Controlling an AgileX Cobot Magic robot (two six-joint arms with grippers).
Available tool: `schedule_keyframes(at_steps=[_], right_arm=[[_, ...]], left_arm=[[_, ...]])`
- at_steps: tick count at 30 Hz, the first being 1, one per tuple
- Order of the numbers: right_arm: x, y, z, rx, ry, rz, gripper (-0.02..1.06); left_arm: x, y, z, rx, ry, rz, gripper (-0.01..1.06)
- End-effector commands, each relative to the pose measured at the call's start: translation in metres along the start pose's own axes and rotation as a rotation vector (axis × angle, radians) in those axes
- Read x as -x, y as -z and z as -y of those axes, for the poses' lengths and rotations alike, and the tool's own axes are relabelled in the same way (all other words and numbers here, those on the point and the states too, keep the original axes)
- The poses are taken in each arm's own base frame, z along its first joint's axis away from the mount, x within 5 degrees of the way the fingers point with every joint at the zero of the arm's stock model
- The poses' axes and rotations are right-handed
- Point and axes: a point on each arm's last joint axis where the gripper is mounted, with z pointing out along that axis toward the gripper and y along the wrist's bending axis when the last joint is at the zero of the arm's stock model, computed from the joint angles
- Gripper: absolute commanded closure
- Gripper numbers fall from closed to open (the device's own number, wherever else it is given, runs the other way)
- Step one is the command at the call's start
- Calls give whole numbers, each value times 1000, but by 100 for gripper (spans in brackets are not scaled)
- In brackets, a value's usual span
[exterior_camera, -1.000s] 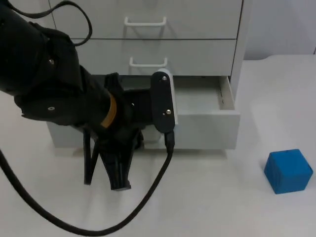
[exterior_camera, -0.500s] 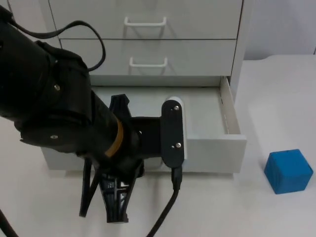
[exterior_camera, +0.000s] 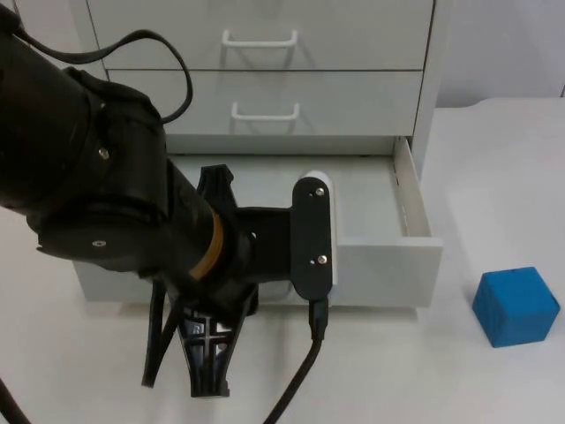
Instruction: Open the drawer with the left hand, place the block into the drawer with the right hand, then close the drawer with the left hand.
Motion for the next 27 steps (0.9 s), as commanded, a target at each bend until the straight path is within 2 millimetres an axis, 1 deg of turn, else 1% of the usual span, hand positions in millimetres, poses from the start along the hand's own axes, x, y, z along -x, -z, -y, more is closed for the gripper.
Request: schedule_keyframes(at_steps=[1, 5, 6, 8, 9, 10, 12, 14, 21, 23, 24, 25, 27], right_arm=[[1, 2, 0, 3, -7, 14, -1], [1, 2, 0, 3, -7, 9, -1], [1, 2, 0, 3, -7, 7, -1], [1, 2, 0, 3, -7, 7, -1], [1, 2, 0, 3, -7, 7, -1], [1, 2, 0, 3, -7, 7, -1], [1, 2, 0, 4, -8, 5, -1], [0, 2, -1, 7, -10, 3, -1], [0, 2, -1, 7, -10, 3, -1], [0, 2, -1, 7, -10, 3, -1], [0, 2, -1, 7, -10, 3, -1], [0, 2, -1, 7, -10, 3, -1], [1, 2, -1, 7, -10, 6, 0]], left_arm=[[7, 3, 9, -22, 76, 31, 105], [6, 3, 9, -23, 110, 29, 105], [6, 3, 9, -23, 111, 27, 104], [6, 3, 9, -23, 113, 27, 95], [6, 3, 9, -23, 113, 27, 88], [6, 3, 9, -23, 113, 27, 88], [7, 3, 9, -22, 109, 31, 75], [6, 3, 8, -20, 99, 31, 68], [3, 3, 10, -30, 129, -9, 67], [0, 7, 10, -38, 170, -46, 67], [0, 12, 9, -32, 187, -48, 64], [0, 12, 9, -32, 187, -48, 64], [1, 28, 3, -4, 224, -24, 47]])
